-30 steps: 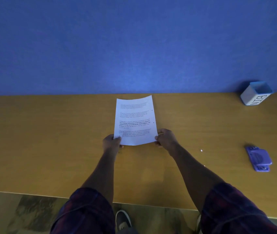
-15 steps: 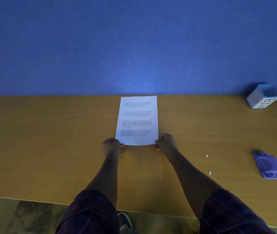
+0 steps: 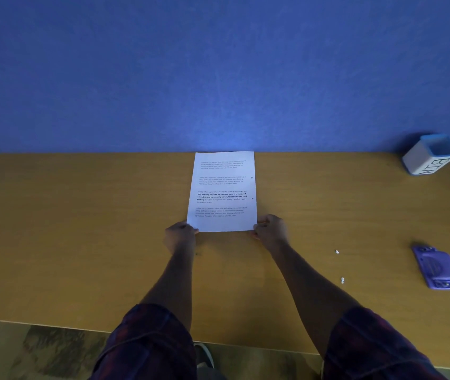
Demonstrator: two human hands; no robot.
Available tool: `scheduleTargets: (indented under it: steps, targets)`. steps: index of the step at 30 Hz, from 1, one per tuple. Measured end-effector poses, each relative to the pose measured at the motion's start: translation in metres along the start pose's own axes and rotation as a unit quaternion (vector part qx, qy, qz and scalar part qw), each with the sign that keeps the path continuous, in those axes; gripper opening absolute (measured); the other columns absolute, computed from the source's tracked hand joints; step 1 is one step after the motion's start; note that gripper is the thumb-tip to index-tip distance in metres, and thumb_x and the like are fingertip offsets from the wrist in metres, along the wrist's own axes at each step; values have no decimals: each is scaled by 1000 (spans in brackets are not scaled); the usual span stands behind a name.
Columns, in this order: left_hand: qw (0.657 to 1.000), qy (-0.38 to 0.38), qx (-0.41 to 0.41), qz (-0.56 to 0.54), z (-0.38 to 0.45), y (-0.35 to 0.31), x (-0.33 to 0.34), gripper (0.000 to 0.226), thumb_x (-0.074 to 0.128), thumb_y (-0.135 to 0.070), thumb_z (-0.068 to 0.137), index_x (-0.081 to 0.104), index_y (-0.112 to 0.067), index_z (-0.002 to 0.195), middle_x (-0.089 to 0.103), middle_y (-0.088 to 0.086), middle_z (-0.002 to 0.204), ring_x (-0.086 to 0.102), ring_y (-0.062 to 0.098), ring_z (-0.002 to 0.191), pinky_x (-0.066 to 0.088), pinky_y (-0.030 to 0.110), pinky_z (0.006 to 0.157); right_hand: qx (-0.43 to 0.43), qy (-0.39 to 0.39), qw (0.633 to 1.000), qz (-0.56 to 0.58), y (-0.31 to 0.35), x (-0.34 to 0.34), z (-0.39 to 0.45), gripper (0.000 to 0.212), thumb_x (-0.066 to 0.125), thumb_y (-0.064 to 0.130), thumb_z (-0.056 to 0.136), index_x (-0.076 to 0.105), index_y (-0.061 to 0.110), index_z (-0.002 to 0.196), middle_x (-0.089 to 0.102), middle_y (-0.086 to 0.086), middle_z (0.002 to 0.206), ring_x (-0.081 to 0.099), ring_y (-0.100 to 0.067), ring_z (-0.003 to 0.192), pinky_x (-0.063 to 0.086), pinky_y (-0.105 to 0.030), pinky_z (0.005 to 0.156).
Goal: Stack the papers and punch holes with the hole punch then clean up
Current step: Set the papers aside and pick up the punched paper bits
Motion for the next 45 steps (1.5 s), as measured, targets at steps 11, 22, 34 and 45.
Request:
scheduleTargets:
  steps: [11,22,34,45]
  targets:
    - [996,-58,42,51,-6,1,-7,21,56,0,82,76,-7,84,64,1,71,54,32,72,35,25,62,-37,-9,996,-82,3,-9,-8,17,62,7,82,71,6,97,75,-7,88,72,-25,81,62,-42,74]
    - [989,8,98,111,-66,16,23,22,59,-16,92,79,-16,103,77,4,102,69,26,97,44,25,72,-208,1,934,-291,-17,-49,-54,11,63,28,90,69,19,93,74,1,91,68,-25,83,55,-34,69]
    - [940,211,198,179,-172,19,110,11,73,-20,84,78,-11,89,77,3,92,69,20,89,52,28,76,-227,-33,885,-404,-66,-132,-101,15,62,27,92,70,22,103,68,-1,111,69,-30,93,55,-37,73]
    - [892,289,263,226,-228,0,171,13,64,-16,90,75,-9,90,76,6,95,70,26,93,57,36,79,-117,-191,928,-298,-97,-209,-116,16,60,13,90,75,16,96,70,-10,104,68,-37,87,52,-37,68]
Point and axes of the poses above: each hand's wrist, its own z-axis towards the middle knuckle, its own x-axis out of the palm, y = z × x, the point moved 6 cm from there along z, towards the middle knuckle
